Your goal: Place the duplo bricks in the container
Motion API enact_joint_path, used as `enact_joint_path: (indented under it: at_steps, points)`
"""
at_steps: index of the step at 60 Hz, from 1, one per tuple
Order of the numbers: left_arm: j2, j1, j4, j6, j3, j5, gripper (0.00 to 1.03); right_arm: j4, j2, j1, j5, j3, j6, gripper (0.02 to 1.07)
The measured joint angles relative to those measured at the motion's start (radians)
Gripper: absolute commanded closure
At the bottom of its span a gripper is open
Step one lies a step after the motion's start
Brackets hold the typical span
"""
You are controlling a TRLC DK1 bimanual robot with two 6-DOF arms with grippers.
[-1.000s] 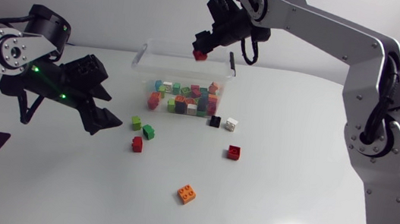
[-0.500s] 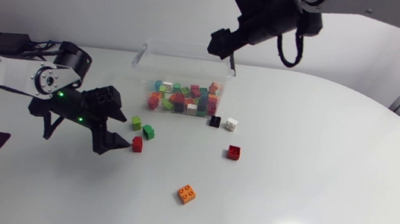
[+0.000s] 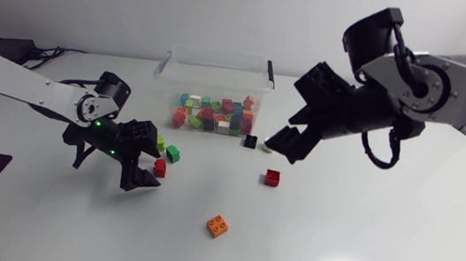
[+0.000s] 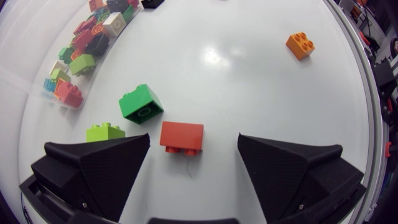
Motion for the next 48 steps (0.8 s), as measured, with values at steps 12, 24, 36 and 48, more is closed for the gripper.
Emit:
enact_joint_path:
  at_steps: [12, 24, 36, 48]
  points:
    - [0.047, -0.001, 0.004, 0.014, 0.037, 0.011, 0.46, 0.037, -0.01, -0.001, -0.005, -0.154, -0.07, 0.07]
    - [0.052, -0.016, 0.0, 0.015, 0.039, 0.015, 0.77, 0.047, 0.03, -0.048, -0.046, -0.167, -0.182, 0.07]
    - [0.051, -0.022, -0.059, 0.015, 0.055, 0.037, 0.77, 0.048, 0.175, -0.108, -0.093, -0.145, -0.292, 0.07]
    - [-0.002, -0.021, -0.164, 0.018, 0.057, 0.042, 0.78, 0.05, 0.28, -0.129, -0.109, -0.064, -0.358, 0.07]
